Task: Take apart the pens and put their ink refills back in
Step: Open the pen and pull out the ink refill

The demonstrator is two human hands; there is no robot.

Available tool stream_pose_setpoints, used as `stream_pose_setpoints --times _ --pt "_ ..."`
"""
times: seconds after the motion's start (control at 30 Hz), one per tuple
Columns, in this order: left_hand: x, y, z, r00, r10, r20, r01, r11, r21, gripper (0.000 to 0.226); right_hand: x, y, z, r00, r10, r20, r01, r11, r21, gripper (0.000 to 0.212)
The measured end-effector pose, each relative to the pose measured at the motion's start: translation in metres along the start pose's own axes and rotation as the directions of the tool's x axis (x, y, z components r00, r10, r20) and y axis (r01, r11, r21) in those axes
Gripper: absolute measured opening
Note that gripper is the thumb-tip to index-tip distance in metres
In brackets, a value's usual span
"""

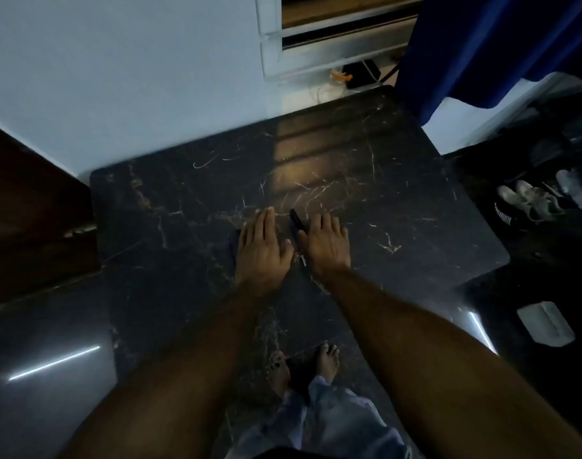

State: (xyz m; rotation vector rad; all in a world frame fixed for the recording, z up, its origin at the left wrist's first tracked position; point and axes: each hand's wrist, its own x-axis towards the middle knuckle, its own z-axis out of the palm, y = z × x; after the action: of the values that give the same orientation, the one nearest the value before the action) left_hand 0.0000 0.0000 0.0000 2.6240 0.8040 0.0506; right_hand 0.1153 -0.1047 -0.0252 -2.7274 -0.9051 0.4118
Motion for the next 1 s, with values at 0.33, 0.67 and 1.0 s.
stream_pose_setpoints --times 0.33,0.67,1.0 --pt "0.023 0.014 0.005 0.955 -0.295 -0.036 0.232 0.813 -0.534 0.035 0.026 0.0 -0.002 0.984 0.138 0.115 -0.154 0.978 0.144 0.039" --pt "0.052 0.044 0.004 0.891 -0.156 0.425 0.451 0.392 -0.802 0.026 -0.03 0.031 -0.013 0.998 0.037 -0.041 -0.01 0.85 0.526 0.03" --pt "0.036 0.061 -0.038 0.965 0.058 0.256 0.2 0.467 -0.861 0.018 -0.061 0.033 -0.058 0.981 0.059 -0.185 0.063 0.803 0.593 0.028"
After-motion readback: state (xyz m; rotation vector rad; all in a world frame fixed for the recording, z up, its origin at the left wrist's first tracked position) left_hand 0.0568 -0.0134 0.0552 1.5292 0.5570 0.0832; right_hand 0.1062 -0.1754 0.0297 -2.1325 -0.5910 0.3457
